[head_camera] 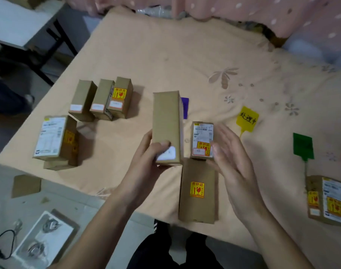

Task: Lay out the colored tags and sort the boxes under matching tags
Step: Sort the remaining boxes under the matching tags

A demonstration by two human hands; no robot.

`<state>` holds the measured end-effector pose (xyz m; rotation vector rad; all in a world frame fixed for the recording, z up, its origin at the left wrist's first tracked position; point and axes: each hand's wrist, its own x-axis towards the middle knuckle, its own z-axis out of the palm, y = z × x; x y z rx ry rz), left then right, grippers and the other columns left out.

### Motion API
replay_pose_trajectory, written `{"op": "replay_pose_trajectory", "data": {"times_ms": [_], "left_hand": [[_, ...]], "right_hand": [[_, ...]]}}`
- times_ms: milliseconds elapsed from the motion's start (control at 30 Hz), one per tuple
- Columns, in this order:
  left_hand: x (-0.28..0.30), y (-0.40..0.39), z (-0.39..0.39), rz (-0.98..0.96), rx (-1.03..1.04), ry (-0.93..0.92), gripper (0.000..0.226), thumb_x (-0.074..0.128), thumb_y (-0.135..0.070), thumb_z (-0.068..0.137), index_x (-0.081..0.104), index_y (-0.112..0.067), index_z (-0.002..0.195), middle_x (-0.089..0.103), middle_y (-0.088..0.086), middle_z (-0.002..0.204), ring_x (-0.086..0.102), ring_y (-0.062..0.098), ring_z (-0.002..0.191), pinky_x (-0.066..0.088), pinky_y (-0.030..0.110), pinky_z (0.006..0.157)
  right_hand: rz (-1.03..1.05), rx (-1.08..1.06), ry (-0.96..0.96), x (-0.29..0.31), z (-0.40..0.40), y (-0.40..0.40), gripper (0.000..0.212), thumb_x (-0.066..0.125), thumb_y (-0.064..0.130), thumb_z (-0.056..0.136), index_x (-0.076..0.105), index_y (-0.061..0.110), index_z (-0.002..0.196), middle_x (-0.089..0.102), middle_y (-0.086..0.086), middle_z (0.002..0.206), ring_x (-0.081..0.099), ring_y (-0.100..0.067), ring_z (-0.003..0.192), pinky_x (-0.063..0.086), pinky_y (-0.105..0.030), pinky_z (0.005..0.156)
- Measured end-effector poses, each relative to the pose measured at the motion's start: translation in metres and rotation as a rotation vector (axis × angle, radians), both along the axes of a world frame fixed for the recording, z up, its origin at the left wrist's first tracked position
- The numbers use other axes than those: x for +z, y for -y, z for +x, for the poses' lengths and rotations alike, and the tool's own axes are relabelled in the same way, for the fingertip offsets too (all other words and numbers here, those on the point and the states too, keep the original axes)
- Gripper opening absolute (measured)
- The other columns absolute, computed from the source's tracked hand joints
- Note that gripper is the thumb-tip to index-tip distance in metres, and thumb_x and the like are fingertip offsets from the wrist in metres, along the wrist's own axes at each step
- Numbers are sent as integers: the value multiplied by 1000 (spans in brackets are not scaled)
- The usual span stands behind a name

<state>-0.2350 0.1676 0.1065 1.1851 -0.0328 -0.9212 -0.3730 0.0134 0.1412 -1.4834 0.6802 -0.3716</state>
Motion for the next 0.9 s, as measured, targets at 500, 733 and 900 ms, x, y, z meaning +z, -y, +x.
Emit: {"op": "replay_pose_trajectory", "data": {"times_ms": [500,733,900], "left_hand": [[67,72,-107,-16,-260,229,56,73,-69,86,67,-37,131,74,-4,136,73,11,118,58,27,88],[-7,126,-178,238,-574,102,57,70,-79,71,77,-52,121,71,-21,141,61,1,136,52,33,107],[-57,127,-204,616,-578,123,14,72,-36,98,82,-27,104,80,3,117,72,26,117,56,33,87]], "right_hand": [[151,-107,163,42,-85,33,78,71,27,94,40,29,165,55,10,164,64,-19,140,46,-55,119],[133,-394,-139,-33,-215,83,85,82,36,81,46,50,157,77,21,130,72,-13,126,62,-26,94],[-134,-475,-698,-110,-310,112,75,91,32,82,57,39,148,78,4,125,74,-15,105,57,-25,86]]}}
